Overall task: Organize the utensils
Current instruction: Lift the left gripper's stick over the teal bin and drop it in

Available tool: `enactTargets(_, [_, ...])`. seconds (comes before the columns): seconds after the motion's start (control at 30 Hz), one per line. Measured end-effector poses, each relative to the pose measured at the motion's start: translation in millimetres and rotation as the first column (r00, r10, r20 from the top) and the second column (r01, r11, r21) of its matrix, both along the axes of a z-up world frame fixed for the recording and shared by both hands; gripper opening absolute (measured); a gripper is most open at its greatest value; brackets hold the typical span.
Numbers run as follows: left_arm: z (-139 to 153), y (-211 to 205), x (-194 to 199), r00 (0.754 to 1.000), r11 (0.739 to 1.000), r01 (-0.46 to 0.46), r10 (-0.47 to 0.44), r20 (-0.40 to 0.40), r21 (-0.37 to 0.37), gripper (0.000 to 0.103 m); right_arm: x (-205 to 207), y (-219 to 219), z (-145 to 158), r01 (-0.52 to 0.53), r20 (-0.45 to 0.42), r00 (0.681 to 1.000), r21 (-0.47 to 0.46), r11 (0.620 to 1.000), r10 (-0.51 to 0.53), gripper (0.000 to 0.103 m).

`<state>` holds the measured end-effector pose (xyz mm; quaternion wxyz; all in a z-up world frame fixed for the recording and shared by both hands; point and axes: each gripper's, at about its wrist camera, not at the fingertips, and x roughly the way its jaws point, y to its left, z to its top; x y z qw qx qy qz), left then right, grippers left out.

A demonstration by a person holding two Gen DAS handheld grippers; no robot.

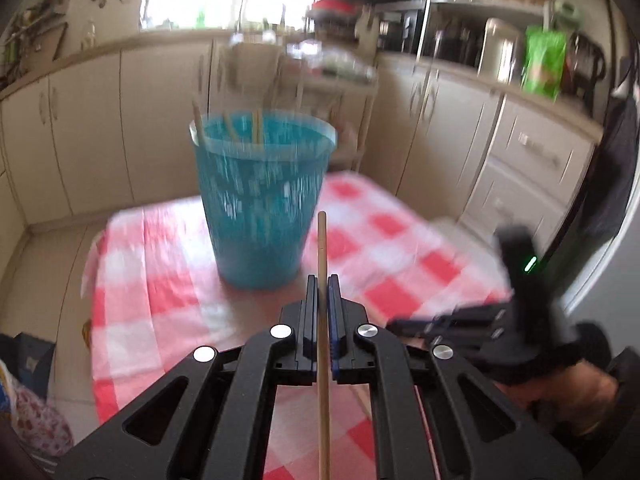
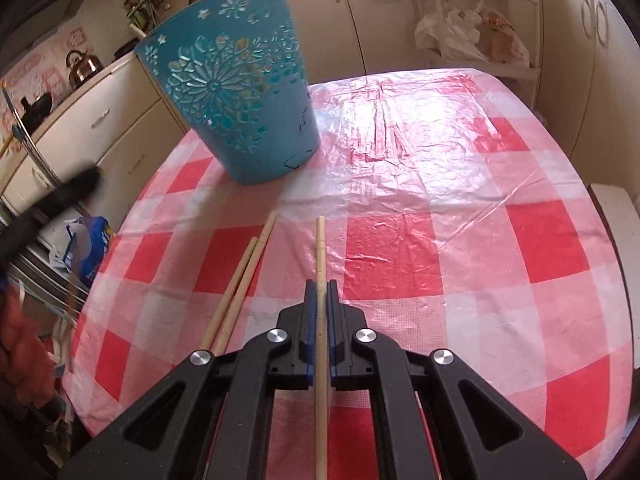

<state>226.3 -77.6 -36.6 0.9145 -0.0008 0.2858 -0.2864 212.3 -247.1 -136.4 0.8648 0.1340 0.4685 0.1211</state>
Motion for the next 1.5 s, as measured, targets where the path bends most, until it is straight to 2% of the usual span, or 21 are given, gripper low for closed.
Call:
enactTargets(0.13, [45.8,15.0,5.7,0.992,0.994,-0.033,0.045,0.117,-0.104,0.004,0.2,-1.2,0.0,0.012,-0.003,1.0,0.012,1.0,-0.012,0.006])
enactTargets(0.33, [107.5,17.8,47.4,0.949,0.967,-0.095,0.159,0.272,-0.236,0.004,0.9,-1.7,-0.7,0.015,-0.01,1.0,0.019,1.0,-0.014,0.006])
enactTargets(0.53, [134.3,6.5,100.8,0.92,0.936,-0.163,0.258,0.296,-0.312,0.004,3.3,-4.8,-3.4,0.018,-0.014,1.0,0.032,0.999,-0.018,0.006])
enactTargets(0.67, [124.9,-0.8,133.7,0.913,0.919,-0.216,0.309,0.265,-0.328,0.004,3.6,-5.1,-3.5,0.018,-0.013,1.0,0.032,0.999,-0.018,0.006])
enactTargets(0.83, [102.3,-9.4,152.8,0.895,0.901,-0.279,0.369,0.251,-0.332,0.004,3.5,-4.6,-3.4,0.019,-0.014,1.0,0.031,0.999,-0.018,0.006])
enactTargets(1.0, [80.8,-15.6,156.0,0.894,0.911,-0.293,0.369,0.255,-0.29,0.004,4.1,-4.6,-3.6,0.018,-0.014,1.0,0.032,0.999,-0.018,0.006])
enactTargets(1.3, [45.6,-10.1,132.4,0.915,0.932,-0.29,0.336,0.222,-0.216,0.005,4.0,-4.3,-3.7,0.019,-0.014,1.0,0.033,0.999,-0.018,0.006])
enactTargets(1.37, [43.5,-4.7,117.1,0.914,0.935,-0.287,0.332,0.234,-0.206,0.008,3.9,-4.1,-3.7,0.019,-0.014,1.0,0.033,0.999,-0.018,0.006])
enactTargets(1.47, [39.6,11.2,85.0,0.91,0.932,-0.295,0.341,0.237,-0.211,0.026,4.4,-4.1,-3.8,0.015,-0.014,1.0,0.031,0.999,-0.015,0.006])
enactTargets(1.5, [38.0,17.0,76.3,0.908,0.929,-0.301,0.348,0.236,-0.214,0.035,4.4,-4.1,-3.7,0.013,-0.014,1.0,0.028,1.0,-0.013,0.006])
